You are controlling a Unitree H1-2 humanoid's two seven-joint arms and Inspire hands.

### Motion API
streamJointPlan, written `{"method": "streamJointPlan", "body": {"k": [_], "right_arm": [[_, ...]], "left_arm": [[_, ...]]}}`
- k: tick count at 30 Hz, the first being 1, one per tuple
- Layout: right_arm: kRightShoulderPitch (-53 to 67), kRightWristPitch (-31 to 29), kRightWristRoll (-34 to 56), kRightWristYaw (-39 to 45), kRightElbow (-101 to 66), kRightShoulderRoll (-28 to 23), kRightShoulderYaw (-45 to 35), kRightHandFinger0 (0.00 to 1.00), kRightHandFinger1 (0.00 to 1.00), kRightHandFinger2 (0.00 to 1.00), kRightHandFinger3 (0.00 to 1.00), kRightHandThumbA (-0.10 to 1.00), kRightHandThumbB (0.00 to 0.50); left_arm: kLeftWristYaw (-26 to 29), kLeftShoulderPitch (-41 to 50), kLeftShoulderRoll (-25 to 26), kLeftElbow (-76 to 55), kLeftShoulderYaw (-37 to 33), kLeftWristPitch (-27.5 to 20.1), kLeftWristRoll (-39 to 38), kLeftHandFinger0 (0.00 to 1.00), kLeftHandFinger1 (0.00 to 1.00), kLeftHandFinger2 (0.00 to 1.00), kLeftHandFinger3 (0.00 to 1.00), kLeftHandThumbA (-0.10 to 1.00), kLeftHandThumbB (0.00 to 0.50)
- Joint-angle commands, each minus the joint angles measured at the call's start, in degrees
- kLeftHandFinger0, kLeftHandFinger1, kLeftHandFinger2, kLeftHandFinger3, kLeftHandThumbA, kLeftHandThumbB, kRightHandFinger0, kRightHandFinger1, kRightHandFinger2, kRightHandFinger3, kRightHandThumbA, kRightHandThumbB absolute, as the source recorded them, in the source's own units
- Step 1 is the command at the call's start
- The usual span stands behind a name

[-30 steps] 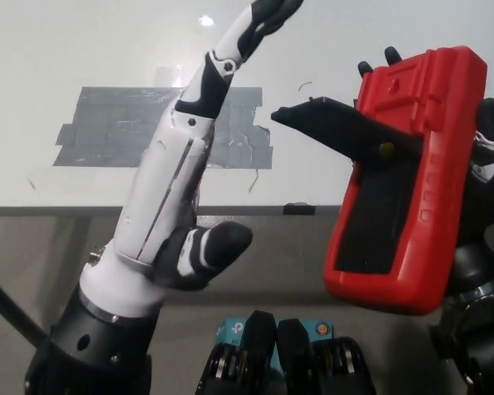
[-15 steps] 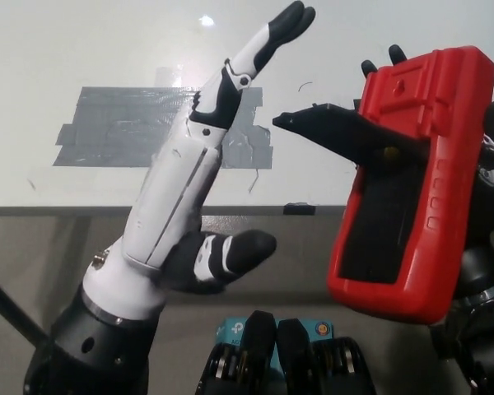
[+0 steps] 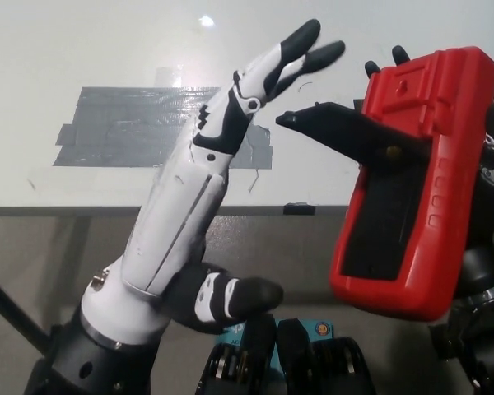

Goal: The robot first picks the multimeter with right hand and then unfolds the black stand on the back of it using left hand

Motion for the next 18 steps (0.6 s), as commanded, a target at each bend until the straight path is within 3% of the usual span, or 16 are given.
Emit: {"method": "streamJointPlan", "body": {"k": [1, 4, 7, 9, 12, 13, 15, 18], "right_arm": [[-1.65, -2.39, 2.00, -1.16, -3.67, 0.70, -0.19, 0.00, 0.00, 0.22, 0.17, -0.10, 0.162], [-1.58, -2.80, 2.40, 0.74, -4.38, 0.30, 0.04, 0.00, 0.01, 0.27, 0.17, -0.10, 0.131], [-1.94, -2.63, 1.29, -0.60, -5.72, 0.37, 0.38, 0.00, 0.00, 0.26, 0.14, -0.10, 0.158], [-1.97, -2.51, 1.48, -1.63, -7.16, 0.25, 0.55, 0.00, 0.00, 0.23, 0.18, -0.10, 0.172], [-2.03, -2.89, 2.05, 0.36, -7.51, -0.17, 0.81, 0.00, 0.00, 0.17, 0.13, -0.10, 0.148], [-2.08, -2.93, 2.30, 0.56, -7.57, -0.24, 0.88, 0.00, 0.00, 0.19, 0.13, -0.10, 0.145], [-2.11, -3.18, 3.16, 0.55, -7.93, -0.22, 0.98, 0.00, 0.00, 0.11, 0.09, -0.10, 0.161], [-2.17, -3.19, 3.55, 0.03, -8.54, -0.31, 1.23, 0.00, 0.00, 0.09, 0.09, -0.10, 0.173]], "left_arm": [[-0.57, 0.28, -0.55, -0.35, -0.40, -1.37, 0.73, 1.00, 0.93, 0.86, 1.00, 1.00, 0.370], [-0.31, 0.65, -0.42, 0.52, -0.33, -2.12, 0.24, 1.00, 0.92, 0.85, 1.00, 1.00, 0.379], [-0.27, 0.68, -0.45, 0.78, 0.14, -1.39, -0.51, 1.00, 0.92, 0.85, 1.00, 1.00, 0.398], [-0.42, 0.45, -0.42, 0.88, 0.18, -1.07, -0.23, 1.00, 0.92, 0.84, 1.00, 1.00, 0.398], [-0.24, 0.44, -0.25, 1.32, 0.35, -1.65, -0.31, 1.00, 0.92, 0.84, 1.00, 1.00, 0.399], [-0.23, 0.44, -0.14, 1.35, 0.45, -1.68, -0.33, 1.00, 0.92, 0.84, 1.00, 1.00, 0.394], [-0.28, 0.34, 0.17, 1.48, 0.68, -1.79, -0.48, 1.00, 0.93, 0.85, 1.00, 1.00, 0.391], [-0.40, 0.22, 0.38, 1.42, 0.85, -1.62, -0.27, 1.00, 0.94, 0.86, 1.00, 1.00, 0.392]]}}
